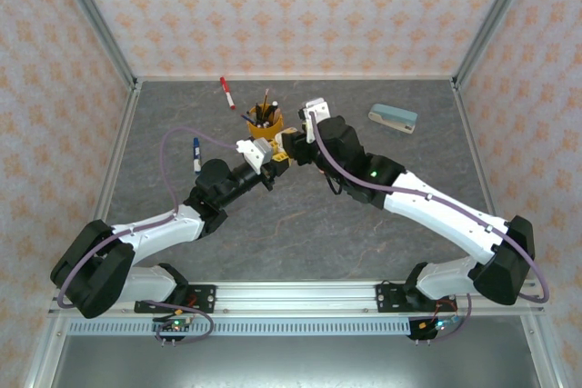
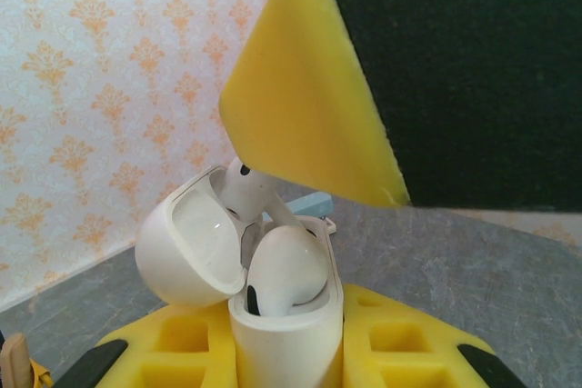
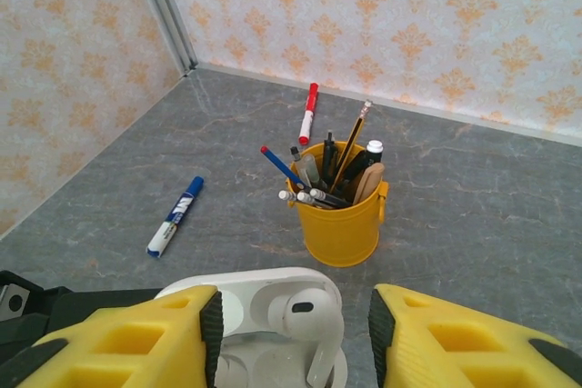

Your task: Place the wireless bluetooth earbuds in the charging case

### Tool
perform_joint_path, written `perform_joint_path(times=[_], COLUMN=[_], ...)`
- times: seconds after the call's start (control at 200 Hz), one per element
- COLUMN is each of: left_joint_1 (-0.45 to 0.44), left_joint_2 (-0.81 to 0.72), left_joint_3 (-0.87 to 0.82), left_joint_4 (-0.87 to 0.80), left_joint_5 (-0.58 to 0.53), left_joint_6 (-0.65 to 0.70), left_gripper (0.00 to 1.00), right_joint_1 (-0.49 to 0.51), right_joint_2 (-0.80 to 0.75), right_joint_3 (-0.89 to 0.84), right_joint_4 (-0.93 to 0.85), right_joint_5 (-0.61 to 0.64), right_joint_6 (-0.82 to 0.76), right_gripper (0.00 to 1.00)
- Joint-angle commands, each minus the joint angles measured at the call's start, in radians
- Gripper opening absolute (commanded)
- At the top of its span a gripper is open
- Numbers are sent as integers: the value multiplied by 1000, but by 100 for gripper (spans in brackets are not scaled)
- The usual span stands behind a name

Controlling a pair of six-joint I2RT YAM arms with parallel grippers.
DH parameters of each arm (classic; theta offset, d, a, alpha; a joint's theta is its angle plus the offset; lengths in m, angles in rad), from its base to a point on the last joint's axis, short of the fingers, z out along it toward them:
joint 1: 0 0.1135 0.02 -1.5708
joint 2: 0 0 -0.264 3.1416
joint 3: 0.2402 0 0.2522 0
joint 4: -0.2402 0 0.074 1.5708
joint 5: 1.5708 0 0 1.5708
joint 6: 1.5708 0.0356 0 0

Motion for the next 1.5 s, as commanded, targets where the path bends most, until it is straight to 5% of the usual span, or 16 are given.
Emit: perform_joint_path(times=[0.0, 0.375, 0.571, 0.786, 1.491], left_joint_1=[-5, -4, -4, -4, -4], left_joint_2=[-3, -28, -37, -30, -2], left_joint_3=[27, 14, 18, 22, 29], left_joint_4=[38, 35, 26, 26, 37], left_joint_5=[-3, 5, 11, 17, 22], left_joint_6=[21, 57, 68, 68, 55], left_gripper=[0, 0, 0, 0, 0], right_joint_1=[-37, -114, -115, -115, -115], right_joint_2=[-59, -75, -25, 34, 152], right_joint_3=[33, 175, 244, 291, 359], right_joint_4=[1, -276, -406, -456, -454], right_joint_5=[-50, -102, -89, -113, -127], right_joint_6=[82, 289, 363, 369, 323], right_gripper=[49, 52, 40, 29, 27])
